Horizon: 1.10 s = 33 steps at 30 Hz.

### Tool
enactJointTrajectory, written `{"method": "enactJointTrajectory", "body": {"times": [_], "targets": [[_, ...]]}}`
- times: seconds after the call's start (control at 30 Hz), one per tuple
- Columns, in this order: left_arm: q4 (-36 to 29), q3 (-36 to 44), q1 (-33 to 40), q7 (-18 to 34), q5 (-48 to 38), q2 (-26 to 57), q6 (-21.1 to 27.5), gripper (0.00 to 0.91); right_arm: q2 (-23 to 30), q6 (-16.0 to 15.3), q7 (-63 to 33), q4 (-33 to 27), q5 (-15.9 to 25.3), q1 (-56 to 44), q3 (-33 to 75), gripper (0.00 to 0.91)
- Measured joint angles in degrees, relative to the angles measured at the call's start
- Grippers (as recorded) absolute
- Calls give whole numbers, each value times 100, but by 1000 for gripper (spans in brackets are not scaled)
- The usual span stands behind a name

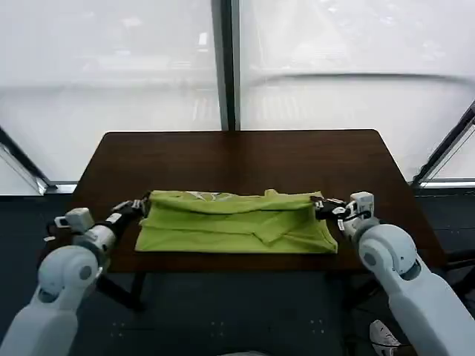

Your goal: Fold and organize the clothes.

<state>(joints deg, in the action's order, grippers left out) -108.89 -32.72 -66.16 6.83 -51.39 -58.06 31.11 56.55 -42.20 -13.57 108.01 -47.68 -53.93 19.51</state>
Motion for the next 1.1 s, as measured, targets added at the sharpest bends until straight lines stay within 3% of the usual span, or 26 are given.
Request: {"method": "enactJointTrajectory", "body": {"times": [0.3, 1.1], "targets": [[-474, -247, -624, -9, 26, -27, 27, 0, -361, 0, -15, 714, 39, -737, 55, 0], [-769, -745, -1708, -40, 190, -202, 11, 0, -975, 1, 72, 1002, -20, -1566, -143, 0]]}}
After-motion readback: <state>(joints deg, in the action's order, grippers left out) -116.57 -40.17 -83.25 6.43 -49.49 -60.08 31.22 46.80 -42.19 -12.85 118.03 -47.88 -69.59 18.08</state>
